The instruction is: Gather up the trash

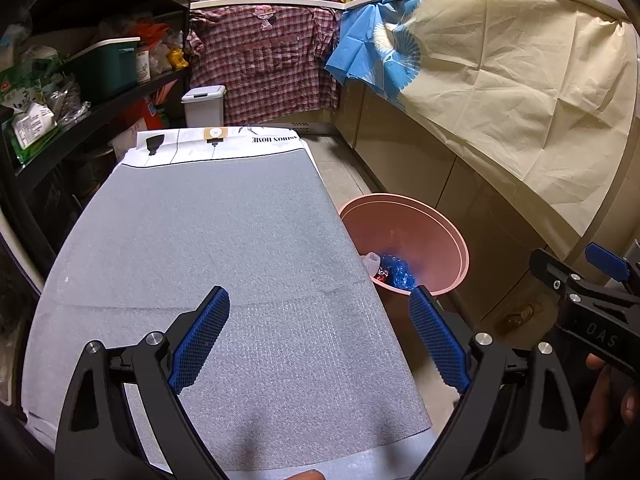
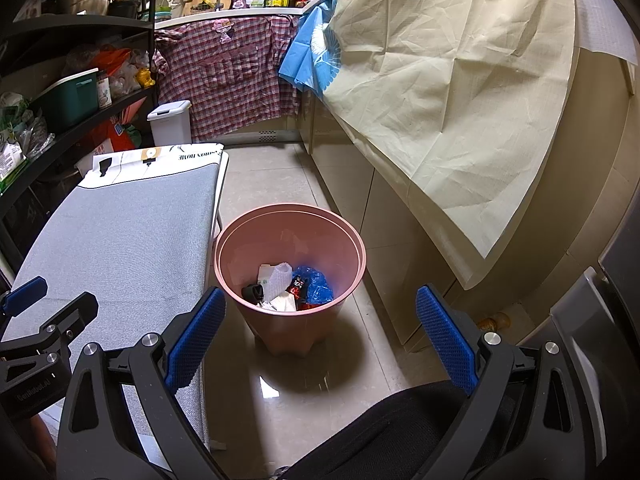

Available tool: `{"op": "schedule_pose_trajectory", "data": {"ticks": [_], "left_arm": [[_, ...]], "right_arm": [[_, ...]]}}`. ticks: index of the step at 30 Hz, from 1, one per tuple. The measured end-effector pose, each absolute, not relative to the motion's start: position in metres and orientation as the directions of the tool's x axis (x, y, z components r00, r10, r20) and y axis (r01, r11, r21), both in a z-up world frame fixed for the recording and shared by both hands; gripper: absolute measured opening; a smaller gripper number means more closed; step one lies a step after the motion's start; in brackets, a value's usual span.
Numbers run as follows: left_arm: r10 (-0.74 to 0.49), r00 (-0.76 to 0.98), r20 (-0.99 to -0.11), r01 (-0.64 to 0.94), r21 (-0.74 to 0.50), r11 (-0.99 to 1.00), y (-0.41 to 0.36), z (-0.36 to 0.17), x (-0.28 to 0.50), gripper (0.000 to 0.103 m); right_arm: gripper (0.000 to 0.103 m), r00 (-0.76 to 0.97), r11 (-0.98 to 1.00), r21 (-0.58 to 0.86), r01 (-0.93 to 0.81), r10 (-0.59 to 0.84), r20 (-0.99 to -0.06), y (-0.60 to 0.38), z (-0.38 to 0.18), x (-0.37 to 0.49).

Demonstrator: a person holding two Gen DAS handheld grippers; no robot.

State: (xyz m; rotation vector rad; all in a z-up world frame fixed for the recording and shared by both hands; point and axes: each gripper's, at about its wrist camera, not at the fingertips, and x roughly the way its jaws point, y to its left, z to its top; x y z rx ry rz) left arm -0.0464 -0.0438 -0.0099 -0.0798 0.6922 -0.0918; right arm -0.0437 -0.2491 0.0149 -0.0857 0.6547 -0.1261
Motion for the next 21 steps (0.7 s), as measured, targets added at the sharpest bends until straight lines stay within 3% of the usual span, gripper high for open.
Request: {"op": "schedule_pose_trajectory", "data": {"ticks": [21], "left_arm": [[-0.131, 0.756, -0.642, 0.067, -0.124, 0.99, -0.0418, -0.0133, -0.0459, 0.088]], "right_arm": [[0.094, 0.786, 0.989, -0.119, 0.09, -0.144, -0.602, -0.2494, 0.0146, -0.0436]]}}
